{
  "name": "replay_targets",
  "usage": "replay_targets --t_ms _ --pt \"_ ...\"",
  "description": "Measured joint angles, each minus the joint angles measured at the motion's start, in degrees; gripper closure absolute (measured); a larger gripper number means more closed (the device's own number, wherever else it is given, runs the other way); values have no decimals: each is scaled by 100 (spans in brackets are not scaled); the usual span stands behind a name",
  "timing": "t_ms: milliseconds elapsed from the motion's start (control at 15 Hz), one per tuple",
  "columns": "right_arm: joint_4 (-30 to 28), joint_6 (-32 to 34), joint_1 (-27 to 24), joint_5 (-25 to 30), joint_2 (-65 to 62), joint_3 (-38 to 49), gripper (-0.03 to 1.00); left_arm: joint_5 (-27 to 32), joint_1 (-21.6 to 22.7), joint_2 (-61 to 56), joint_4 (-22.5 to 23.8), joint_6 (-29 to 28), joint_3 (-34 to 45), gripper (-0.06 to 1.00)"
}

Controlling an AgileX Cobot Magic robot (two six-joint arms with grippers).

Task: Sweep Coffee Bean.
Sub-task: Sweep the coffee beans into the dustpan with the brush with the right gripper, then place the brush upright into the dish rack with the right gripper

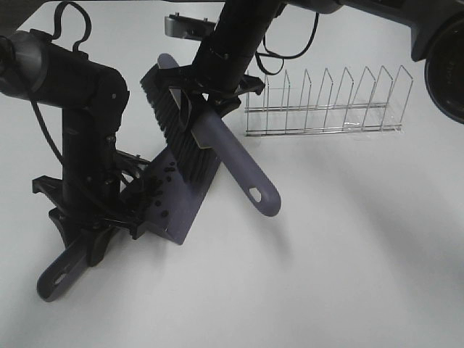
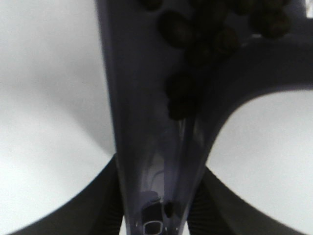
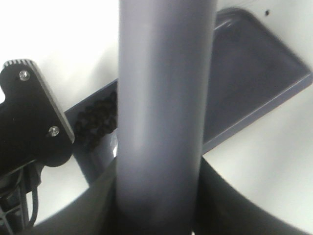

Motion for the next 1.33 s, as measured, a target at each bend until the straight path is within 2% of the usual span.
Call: replay_targets --t_ms 200,533,733,867,1067,1133,1333 --pt "-602 92 0 11 -126 -292 63 0 23 0 -57 0 0 64" --pt "-1272 166 0 11 -819 -34 63 63 29 0 -275 -155 0 64" --pt "-1455 269 -23 17 -1547 1083 63 86 80 11 -424 -298 0 64" --pt "-1467 298 -166 29 -2011 1885 63 80 281 11 -676 -430 0 64" --pt "-1490 367 -751 34 -2710 3019 63 86 773 11 -877 -430 0 64" --pt "-1513 401 -1203 34 -2974 3650 63 86 1049 11 -877 -430 0 64" --pt "-1513 413 -1673 23 -3008 4297 63 86 1117 11 -859 -384 0 64"
